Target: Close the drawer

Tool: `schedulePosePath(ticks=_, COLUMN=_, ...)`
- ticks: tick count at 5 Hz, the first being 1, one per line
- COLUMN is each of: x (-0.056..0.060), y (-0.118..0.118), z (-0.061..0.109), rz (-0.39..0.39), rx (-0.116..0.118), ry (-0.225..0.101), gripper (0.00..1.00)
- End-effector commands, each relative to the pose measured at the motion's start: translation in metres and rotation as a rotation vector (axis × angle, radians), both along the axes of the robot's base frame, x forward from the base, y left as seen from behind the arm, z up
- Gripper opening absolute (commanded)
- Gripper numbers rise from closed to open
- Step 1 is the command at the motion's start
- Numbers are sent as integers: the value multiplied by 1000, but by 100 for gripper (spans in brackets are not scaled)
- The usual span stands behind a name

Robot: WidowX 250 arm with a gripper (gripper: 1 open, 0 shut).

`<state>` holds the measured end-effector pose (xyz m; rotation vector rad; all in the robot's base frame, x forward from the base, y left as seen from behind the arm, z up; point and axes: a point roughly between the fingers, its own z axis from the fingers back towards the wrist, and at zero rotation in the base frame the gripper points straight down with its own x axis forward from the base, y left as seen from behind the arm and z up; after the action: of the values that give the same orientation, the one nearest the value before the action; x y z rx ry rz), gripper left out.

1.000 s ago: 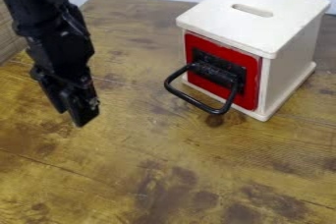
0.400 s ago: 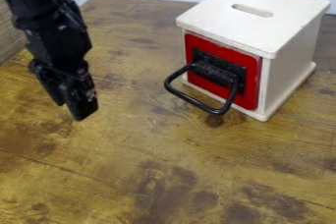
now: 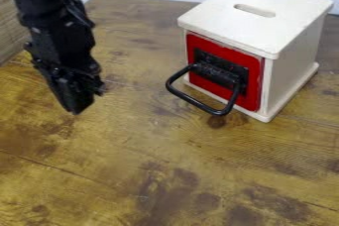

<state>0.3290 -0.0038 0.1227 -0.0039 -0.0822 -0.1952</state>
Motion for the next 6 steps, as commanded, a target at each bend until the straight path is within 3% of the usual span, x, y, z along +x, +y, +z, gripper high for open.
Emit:
schedulePosePath(ticks=1, x=-1, y=-6, z=30, rz=41, rx=3, ry=-103, gripper=100)
schedulePosePath(ticks=3, x=-12, y=16, z=38, rz=24, rx=-7, ry=-98, gripper=100)
schedulePosePath(ticks=4, x=-6, y=21, z=33, rz=-64, rx=-12, ry=-85, gripper=100)
schedulePosePath(ticks=5, x=1, y=14, z=29, rz=-73, rx=-7, ry=-81, gripper=100)
schedulePosePath(ticks=6, x=8, y=11, z=31, rz=-35, rx=2, ry=-82, gripper=100)
